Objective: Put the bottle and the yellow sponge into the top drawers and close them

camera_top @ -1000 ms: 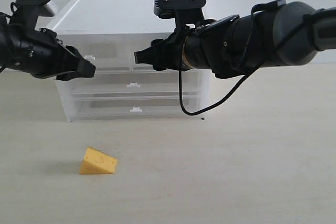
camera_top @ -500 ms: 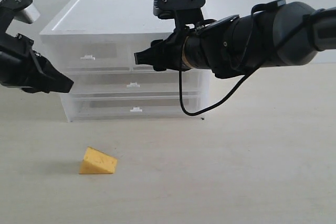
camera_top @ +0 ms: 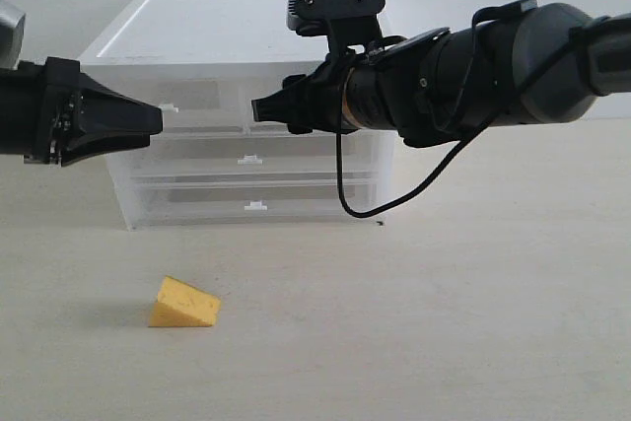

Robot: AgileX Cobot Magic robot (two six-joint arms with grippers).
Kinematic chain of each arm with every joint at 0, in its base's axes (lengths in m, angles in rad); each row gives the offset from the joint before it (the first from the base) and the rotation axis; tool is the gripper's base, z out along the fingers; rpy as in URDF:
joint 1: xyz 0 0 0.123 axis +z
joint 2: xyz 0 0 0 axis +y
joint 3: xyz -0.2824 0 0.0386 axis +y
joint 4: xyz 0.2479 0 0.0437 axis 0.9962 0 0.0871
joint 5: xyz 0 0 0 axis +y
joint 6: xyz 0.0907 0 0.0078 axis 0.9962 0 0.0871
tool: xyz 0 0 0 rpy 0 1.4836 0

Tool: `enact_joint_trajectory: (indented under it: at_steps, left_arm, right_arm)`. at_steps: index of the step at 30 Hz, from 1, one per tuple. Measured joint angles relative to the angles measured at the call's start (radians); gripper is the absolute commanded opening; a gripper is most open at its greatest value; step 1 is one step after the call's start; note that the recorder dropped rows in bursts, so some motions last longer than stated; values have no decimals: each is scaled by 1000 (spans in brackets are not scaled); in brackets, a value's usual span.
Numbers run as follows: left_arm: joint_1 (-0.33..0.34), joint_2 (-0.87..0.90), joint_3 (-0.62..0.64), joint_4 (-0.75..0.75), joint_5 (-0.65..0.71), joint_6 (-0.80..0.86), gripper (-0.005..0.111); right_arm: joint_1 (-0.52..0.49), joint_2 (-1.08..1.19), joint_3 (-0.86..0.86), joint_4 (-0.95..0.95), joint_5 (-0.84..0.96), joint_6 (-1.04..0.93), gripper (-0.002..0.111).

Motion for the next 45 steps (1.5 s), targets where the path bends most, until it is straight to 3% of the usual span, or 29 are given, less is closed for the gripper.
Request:
enact_joint_trajectory:
  at_steps: [5, 8, 26, 45]
  left_arm:
    - [86, 143, 30, -182, 143, 83, 45]
    - [117, 218, 30, -253, 158, 112, 44]
    - [121, 307, -115, -279, 167, 110, 43]
    - [119, 354, -134, -283, 167, 99, 43]
  right_arm:
    - [0, 0, 0, 0, -2, 0, 53]
    - [0, 0, 0, 0, -2, -5, 53]
    - [0, 0, 0, 0, -2, -23, 53]
    - [0, 0, 0, 0, -2, -23, 53]
